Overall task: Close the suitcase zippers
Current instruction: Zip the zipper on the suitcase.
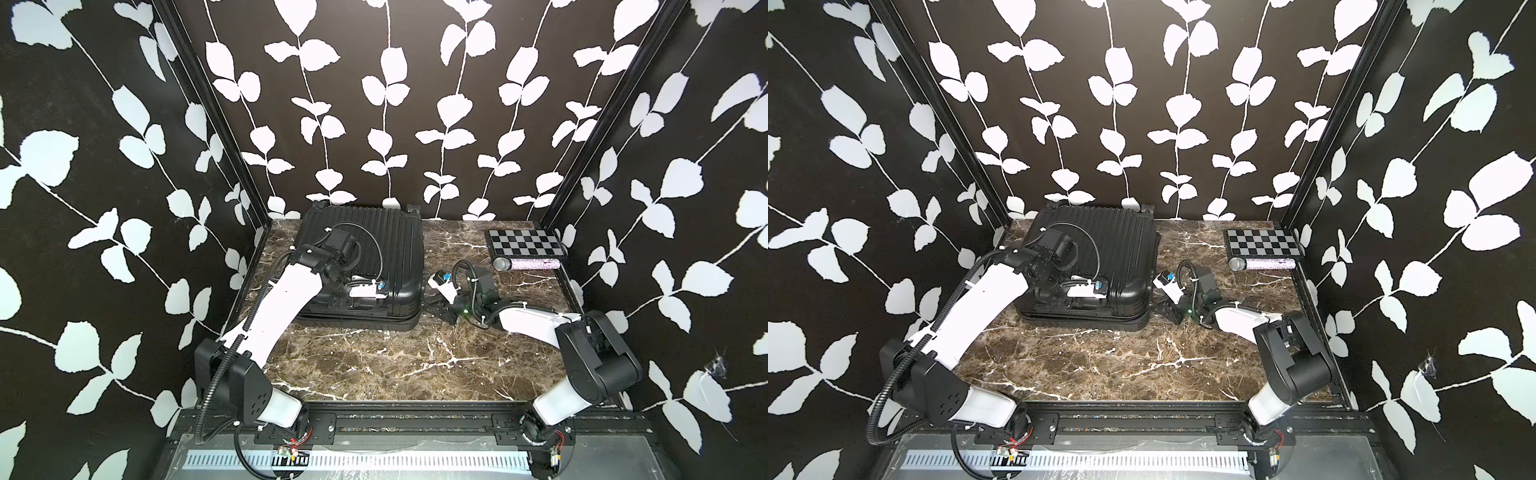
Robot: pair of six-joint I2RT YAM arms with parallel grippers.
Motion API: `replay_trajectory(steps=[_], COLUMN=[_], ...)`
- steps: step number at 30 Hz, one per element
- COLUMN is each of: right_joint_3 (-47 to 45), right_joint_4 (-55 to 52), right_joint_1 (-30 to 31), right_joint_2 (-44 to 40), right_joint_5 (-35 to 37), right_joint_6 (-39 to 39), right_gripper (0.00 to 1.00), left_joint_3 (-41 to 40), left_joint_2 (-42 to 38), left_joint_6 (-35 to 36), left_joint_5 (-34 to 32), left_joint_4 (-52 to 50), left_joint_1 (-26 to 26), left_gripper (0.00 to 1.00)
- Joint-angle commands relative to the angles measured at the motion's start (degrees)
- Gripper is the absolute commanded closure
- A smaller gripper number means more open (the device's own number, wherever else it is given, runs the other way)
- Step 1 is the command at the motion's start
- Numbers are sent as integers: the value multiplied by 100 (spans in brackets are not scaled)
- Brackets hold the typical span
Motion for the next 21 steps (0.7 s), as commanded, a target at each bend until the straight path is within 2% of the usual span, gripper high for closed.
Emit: replay_trajectory(steps=[1,3,9,14,21], right_joint_3=[-82,-118,-177,-446,-671], right_joint_4=[288,321,477,1001,1361], right_joint_1=[50,55,155,316,593], right_joint_2=[36,3,-41,-180,-364], right_joint_5=[188,161,92,687,1850], right_joint_6=[-48,-74,-85,17,-101], right_gripper=[83,86,87,68,65], left_joint_3=[45,46,38,43,55], left_joint_2=[-432,-427,-420,-421,-425], left_joint_6=[75,66,40,31,22], left_joint_5=[312,322,336,339,327], left_joint_4=[246,256,254,264,282], left_joint_1=[20,20,25,20,20], left_gripper=[97,97,96,96,96])
